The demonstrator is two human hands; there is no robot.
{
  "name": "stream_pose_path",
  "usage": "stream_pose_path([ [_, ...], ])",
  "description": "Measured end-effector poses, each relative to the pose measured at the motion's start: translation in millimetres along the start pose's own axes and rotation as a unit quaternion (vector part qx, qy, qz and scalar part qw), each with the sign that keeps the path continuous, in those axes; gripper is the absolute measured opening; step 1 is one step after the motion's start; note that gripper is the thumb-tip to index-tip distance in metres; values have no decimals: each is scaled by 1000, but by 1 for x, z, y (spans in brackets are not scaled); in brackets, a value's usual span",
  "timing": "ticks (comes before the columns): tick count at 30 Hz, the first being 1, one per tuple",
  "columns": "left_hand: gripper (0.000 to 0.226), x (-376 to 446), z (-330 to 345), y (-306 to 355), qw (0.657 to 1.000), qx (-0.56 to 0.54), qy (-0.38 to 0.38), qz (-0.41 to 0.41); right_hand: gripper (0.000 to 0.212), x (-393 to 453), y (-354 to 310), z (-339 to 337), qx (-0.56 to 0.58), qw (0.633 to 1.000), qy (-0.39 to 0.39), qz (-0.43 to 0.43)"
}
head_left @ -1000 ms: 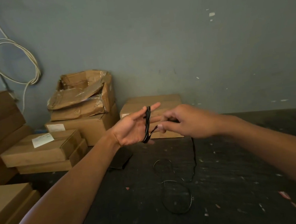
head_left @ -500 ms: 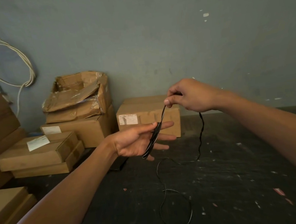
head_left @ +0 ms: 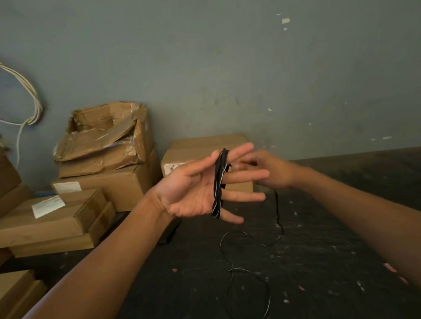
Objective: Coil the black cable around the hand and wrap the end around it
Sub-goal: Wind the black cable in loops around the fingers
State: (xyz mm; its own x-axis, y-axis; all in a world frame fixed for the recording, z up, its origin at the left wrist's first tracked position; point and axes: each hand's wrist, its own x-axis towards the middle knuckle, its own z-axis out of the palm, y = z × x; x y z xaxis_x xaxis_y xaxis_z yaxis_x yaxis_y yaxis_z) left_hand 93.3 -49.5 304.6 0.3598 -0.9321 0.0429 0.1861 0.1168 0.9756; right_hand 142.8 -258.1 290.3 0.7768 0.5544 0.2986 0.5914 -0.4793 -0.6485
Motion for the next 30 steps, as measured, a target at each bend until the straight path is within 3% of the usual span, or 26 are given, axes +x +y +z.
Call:
stream_pose_path([
  [8,52,7,-5,11,999,-2,9,43,27,-23,15,65,80,996,-17,19],
  [15,51,10,-16,17,992,-35,55,104,27,-38,-5,89,58,997,-50,-13],
  [30,50,10,-38,9,977,-63,174,103,28,-50,-38,50,-79,994,-51,-52],
])
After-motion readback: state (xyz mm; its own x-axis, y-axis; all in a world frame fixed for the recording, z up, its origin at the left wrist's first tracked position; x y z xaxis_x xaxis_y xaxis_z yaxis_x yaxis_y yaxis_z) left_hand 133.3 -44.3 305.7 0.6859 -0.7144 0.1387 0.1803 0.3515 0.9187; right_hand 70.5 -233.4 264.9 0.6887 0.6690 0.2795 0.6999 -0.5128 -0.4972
